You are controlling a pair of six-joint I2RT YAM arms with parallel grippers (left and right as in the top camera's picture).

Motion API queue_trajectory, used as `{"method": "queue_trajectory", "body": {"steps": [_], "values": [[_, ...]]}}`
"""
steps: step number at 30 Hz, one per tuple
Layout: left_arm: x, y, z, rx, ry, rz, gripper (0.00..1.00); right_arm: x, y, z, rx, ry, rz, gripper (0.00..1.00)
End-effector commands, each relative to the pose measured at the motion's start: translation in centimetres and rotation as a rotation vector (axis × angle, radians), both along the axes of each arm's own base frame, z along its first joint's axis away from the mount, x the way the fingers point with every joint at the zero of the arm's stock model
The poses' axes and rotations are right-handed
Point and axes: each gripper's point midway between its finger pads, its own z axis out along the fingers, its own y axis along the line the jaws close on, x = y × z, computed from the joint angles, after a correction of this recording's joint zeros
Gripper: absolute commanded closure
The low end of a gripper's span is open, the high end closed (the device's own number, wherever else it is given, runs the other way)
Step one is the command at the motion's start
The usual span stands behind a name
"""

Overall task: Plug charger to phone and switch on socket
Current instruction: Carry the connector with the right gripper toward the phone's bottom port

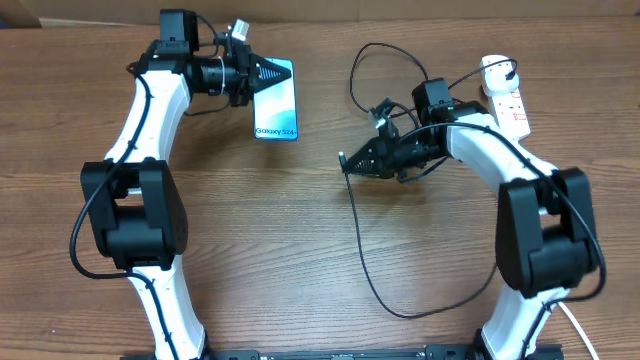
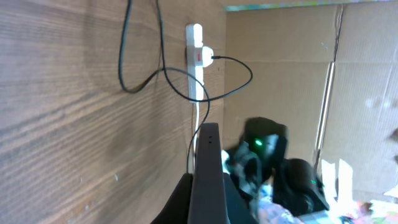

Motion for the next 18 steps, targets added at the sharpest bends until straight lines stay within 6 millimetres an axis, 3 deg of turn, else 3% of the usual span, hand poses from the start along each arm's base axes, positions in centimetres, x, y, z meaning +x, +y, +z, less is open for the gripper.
{"method": "queue_trajectory", "body": {"steps": [1, 6, 18], "values": [[-0.3, -1.0, 1.0, -0.043, -0.001, -0.033, 0.96, -1.3, 1.4, 3.3, 0.107, 0.016, 0.037, 0.96], [0.0, -1.0, 1.3, -0.045, -0.030, -0.034, 0.96, -2.5, 2.7, 4.7, 0.192, 0.047, 0.085, 0.96], [1.0, -1.3, 2.6, -0.074, -0.074, -0.025, 0.96, -2.8, 3.6, 4.9, 0.193, 0.056, 0.100, 0.96]]}}
